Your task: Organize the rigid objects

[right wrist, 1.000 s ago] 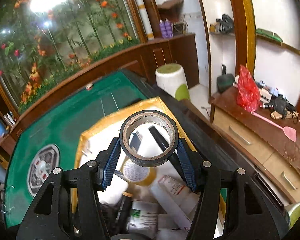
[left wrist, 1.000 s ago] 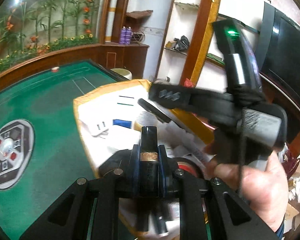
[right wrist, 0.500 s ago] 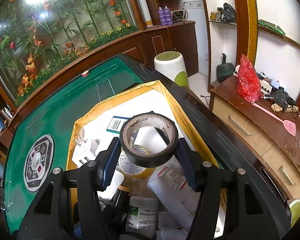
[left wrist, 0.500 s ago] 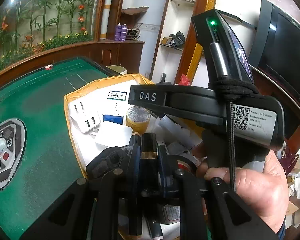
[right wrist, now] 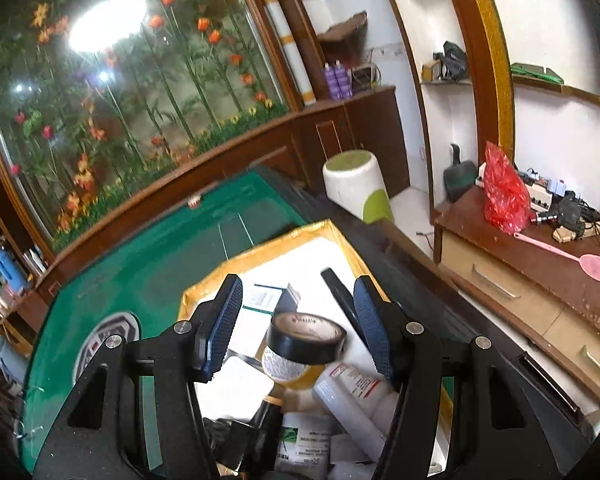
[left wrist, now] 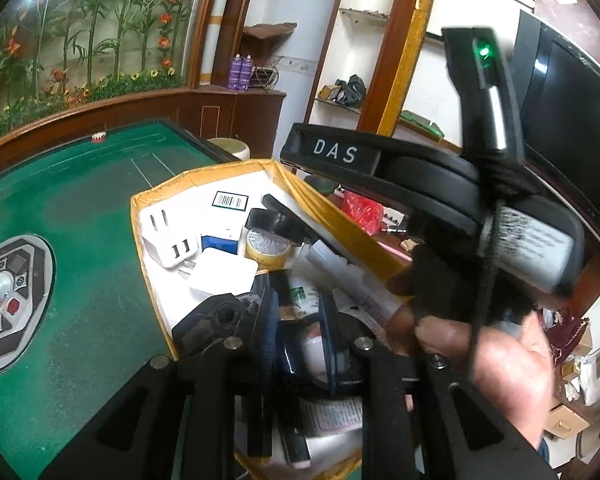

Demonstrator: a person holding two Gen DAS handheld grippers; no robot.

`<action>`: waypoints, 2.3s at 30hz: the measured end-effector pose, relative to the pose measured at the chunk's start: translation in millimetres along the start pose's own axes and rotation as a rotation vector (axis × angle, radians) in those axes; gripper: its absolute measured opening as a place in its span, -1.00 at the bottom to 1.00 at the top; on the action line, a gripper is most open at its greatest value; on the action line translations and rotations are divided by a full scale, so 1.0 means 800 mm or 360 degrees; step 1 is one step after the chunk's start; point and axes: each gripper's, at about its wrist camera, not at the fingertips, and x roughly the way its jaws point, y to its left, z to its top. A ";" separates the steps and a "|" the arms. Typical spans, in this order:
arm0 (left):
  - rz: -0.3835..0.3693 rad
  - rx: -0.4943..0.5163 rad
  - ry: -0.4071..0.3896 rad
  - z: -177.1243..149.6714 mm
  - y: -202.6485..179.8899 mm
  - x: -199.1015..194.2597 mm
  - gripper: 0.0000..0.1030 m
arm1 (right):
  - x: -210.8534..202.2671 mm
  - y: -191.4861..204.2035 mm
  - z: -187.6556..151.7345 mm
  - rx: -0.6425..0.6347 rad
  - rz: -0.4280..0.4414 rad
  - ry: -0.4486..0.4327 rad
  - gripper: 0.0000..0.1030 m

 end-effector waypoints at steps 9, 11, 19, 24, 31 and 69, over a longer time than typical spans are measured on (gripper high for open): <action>0.0147 0.0035 -0.0173 -0.025 0.045 -0.082 0.24 | -0.017 0.012 -0.005 -0.0054 0.0032 -0.0139 0.13; 0.0222 0.0058 -0.0204 -0.035 0.066 -0.103 0.45 | -0.022 0.020 -0.009 -0.0107 0.0050 -0.0173 0.13; 0.0449 -0.0240 -0.0219 -0.050 0.143 -0.106 0.56 | -0.052 0.071 -0.035 -0.0350 0.0141 -0.0356 0.13; 0.0749 -0.0199 -0.0267 -0.043 0.147 -0.106 0.64 | -0.085 0.095 -0.072 -0.0292 0.0220 -0.0378 0.16; 0.0904 -0.0133 -0.0155 -0.038 0.152 -0.105 0.72 | -0.121 0.122 -0.132 -0.0381 0.0149 -0.0459 0.35; 0.1051 0.0265 -0.0073 -0.050 0.064 -0.098 0.72 | -0.153 0.066 -0.136 -0.0033 -0.0029 -0.0504 0.57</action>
